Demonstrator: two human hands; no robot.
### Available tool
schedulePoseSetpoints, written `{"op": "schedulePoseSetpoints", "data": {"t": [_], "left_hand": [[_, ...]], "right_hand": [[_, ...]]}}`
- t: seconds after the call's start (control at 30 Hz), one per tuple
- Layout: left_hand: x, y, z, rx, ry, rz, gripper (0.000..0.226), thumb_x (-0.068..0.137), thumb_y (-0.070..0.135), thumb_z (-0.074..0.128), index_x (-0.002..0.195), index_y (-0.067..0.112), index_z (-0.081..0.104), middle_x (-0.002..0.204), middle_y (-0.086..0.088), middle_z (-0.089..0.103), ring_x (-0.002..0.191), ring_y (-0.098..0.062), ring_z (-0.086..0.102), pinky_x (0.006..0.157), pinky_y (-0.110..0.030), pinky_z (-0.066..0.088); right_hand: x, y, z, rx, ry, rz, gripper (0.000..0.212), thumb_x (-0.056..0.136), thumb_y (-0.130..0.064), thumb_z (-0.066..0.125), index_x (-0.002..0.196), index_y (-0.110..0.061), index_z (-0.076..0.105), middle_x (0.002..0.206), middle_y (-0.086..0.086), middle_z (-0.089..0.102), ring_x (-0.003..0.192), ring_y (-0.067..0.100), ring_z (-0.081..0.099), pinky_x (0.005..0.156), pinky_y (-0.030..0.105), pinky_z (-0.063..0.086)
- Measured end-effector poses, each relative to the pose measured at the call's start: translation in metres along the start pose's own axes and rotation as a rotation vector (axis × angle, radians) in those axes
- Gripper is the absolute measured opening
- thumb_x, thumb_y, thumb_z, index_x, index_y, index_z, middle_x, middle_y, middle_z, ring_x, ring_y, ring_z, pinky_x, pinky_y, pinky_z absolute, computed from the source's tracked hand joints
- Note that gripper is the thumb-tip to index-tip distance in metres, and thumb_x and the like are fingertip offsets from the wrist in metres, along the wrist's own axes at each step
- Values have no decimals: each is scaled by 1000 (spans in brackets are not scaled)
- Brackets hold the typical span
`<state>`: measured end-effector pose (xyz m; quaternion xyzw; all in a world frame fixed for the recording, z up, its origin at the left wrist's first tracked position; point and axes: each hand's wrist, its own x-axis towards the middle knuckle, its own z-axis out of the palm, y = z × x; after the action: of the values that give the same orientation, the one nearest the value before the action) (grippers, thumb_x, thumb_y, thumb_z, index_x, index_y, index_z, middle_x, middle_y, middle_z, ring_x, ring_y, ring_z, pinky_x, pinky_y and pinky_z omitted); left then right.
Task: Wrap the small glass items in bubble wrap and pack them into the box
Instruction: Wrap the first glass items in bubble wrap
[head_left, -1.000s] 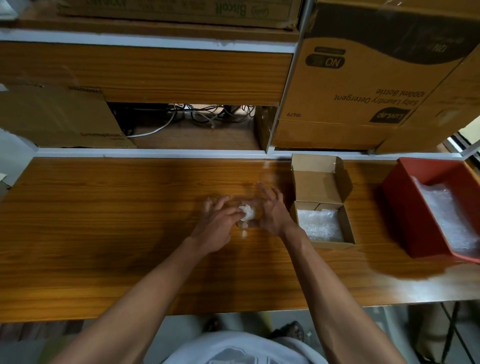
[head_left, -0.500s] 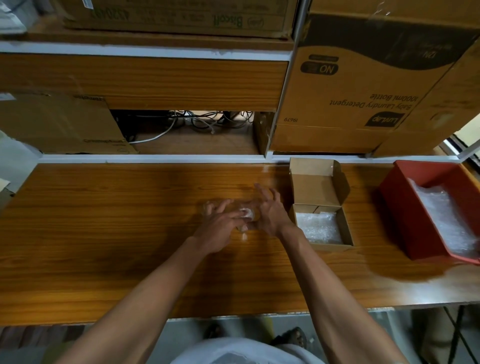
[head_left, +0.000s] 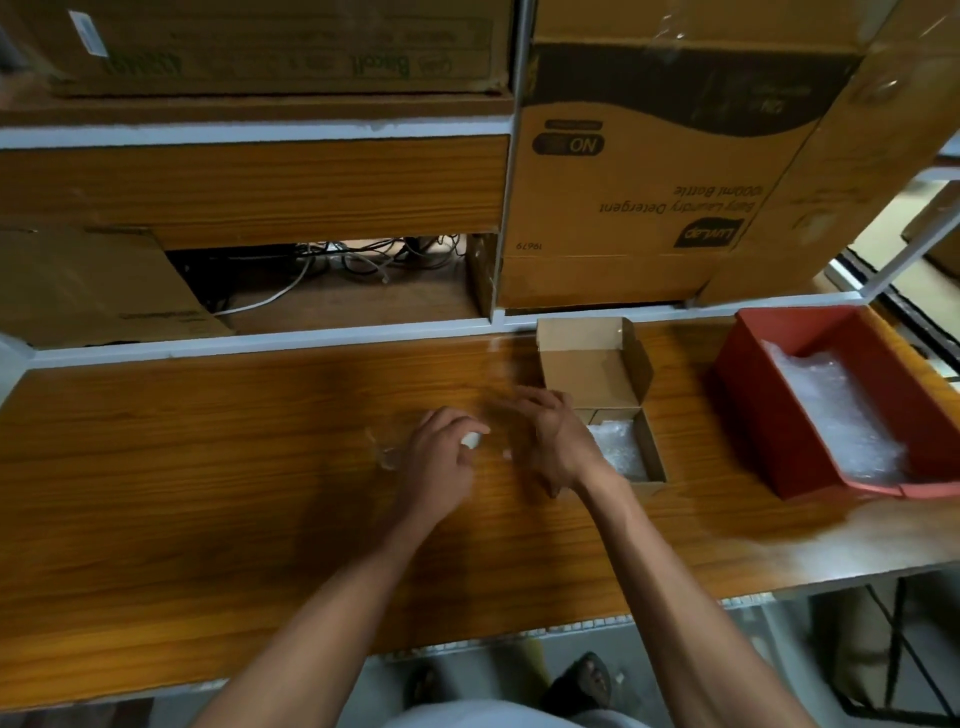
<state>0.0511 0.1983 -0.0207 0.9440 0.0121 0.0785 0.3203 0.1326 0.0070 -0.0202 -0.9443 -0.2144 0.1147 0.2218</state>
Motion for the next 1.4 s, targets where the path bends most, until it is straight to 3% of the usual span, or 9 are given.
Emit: {"op": "schedulePoseSetpoints", "data": {"t": [0.1, 0.23, 0.37, 0.47, 0.6, 0.87, 1.07, 1.27, 1.4], "left_hand": [[11, 46, 31, -70, -65, 69, 45, 93, 1, 60, 125, 30, 72, 127, 16, 57, 122, -4, 48, 101, -22, 40], [34, 128, 88, -189, -234, 183, 42, 93, 5, 60, 125, 30, 71, 131, 14, 61, 117, -9, 58, 103, -28, 49], [59, 222, 139, -216, -326, 317, 39, 95, 9, 59, 125, 30, 71, 123, 14, 64, 107, -5, 59, 97, -32, 54], [80, 281, 174, -236, -351, 339, 38, 96, 8, 59, 126, 28, 71, 120, 11, 64, 106, -5, 59, 99, -29, 53], [105, 334, 215, -232, -381, 299, 34, 99, 7, 58, 126, 22, 72, 124, 6, 65, 113, -13, 62, 101, -28, 53], [131, 355, 261, -165, -347, 167, 35, 97, -1, 57, 121, 18, 74, 115, 4, 66, 103, -12, 65, 84, -11, 44], [141, 359, 266, -153, -317, 89, 34, 96, -2, 56, 115, 20, 74, 112, 7, 66, 102, -6, 64, 78, 0, 41], [159, 391, 276, -195, -329, -25, 28, 102, 20, 62, 130, 19, 66, 120, 1, 70, 105, -11, 66, 76, -12, 47], [170, 413, 292, -173, -396, -156, 68, 99, 55, 65, 150, 14, 48, 143, -10, 62, 127, -28, 63, 100, -35, 54]], "right_hand": [[-39, 37, -30, 116, 231, 81, 41, 94, -33, 76, 134, -34, 67, 143, -6, 62, 132, 18, 54, 104, 36, 48], [-90, 113, -78, 120, 498, 227, 22, 95, -21, 70, 116, -22, 76, 117, -2, 73, 106, 17, 68, 86, 23, 50], [-129, 195, -129, 62, 698, 367, 20, 87, -14, 63, 100, -15, 78, 97, 7, 75, 90, 27, 71, 83, 34, 52], [-143, 257, -155, 91, 639, 529, 31, 86, -21, 56, 108, -12, 76, 105, 13, 74, 97, 33, 71, 88, 39, 54], [-149, 316, -179, 31, 423, 648, 39, 92, -19, 72, 130, -11, 67, 128, 18, 67, 117, 38, 65, 96, 42, 52], [-120, 376, -178, -231, 1, 692, 76, 89, -61, 72, 140, -11, 50, 139, 16, 52, 132, 39, 51, 99, 46, 49], [-109, 396, -186, -258, 110, 672, 30, 96, -19, 57, 122, -9, 67, 124, 17, 68, 115, 37, 67, 87, 38, 56], [-121, 405, -196, 159, 298, 700, 24, 99, -25, 57, 110, -4, 62, 112, 21, 70, 107, 43, 67, 79, 41, 54], [-133, 403, -202, 330, 442, 655, 21, 102, -28, 58, 102, -8, 63, 103, 15, 73, 100, 36, 68, 79, 39, 53]]}}
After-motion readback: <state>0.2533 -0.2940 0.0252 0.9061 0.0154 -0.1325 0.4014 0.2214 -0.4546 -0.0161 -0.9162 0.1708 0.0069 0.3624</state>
